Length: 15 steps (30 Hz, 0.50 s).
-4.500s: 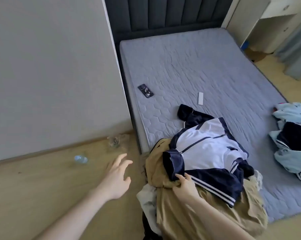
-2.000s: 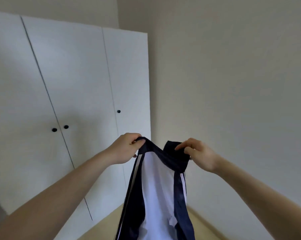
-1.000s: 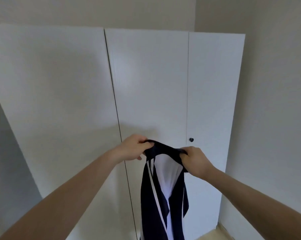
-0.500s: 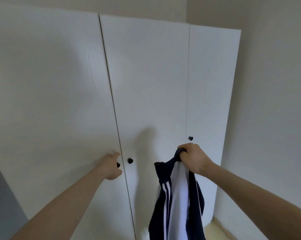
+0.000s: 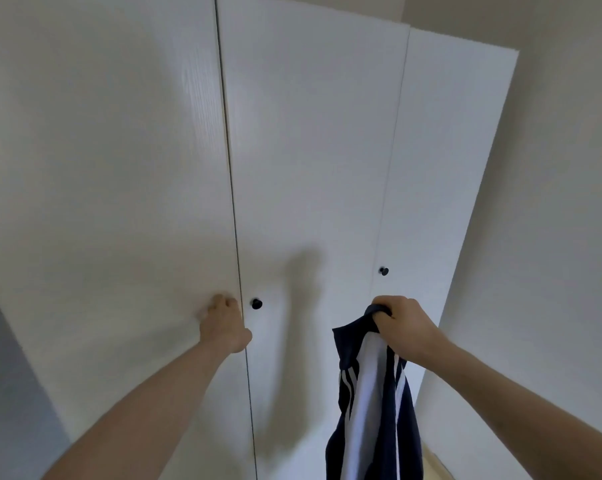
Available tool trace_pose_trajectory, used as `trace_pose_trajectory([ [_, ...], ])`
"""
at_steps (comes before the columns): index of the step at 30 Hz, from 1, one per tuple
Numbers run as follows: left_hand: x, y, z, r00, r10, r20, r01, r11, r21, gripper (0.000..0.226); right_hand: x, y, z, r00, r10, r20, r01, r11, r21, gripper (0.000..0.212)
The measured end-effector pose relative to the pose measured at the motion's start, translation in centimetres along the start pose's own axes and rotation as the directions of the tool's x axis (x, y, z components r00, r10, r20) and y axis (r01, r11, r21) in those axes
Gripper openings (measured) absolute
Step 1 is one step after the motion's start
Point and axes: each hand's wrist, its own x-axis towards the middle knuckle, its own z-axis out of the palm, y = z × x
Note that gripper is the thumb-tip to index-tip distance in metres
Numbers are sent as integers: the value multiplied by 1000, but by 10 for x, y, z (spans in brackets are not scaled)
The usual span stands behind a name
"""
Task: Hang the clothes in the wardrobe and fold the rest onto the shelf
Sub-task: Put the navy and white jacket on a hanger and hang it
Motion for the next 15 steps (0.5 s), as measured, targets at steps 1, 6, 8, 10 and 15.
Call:
trace_pose_trajectory([
  [1,-3,-1,3,1000,-3,1,3,1000,-17,67,-3,2,-1,1000,-7,13,7,1000,-1,29],
  [6,-18,-1,-3,1000,-28,13,29,993,-112,57,-16,14,-5,996,-34,78,35,999,-10,32],
  [8,-35,4,-2,999,-35,-14,33,993,-112,53,-22,18,-5,993,-49,107,49,999,4,33],
  [10,-59,7,5,997,-39,-62,32,994,-105,52,-29,21,-3,988,-70,137,68,997,21,34],
  [15,-136,9,9,984,-68,-168,35,981,-190,43,-43,25,3,968,-151,202,148,989,30,26],
])
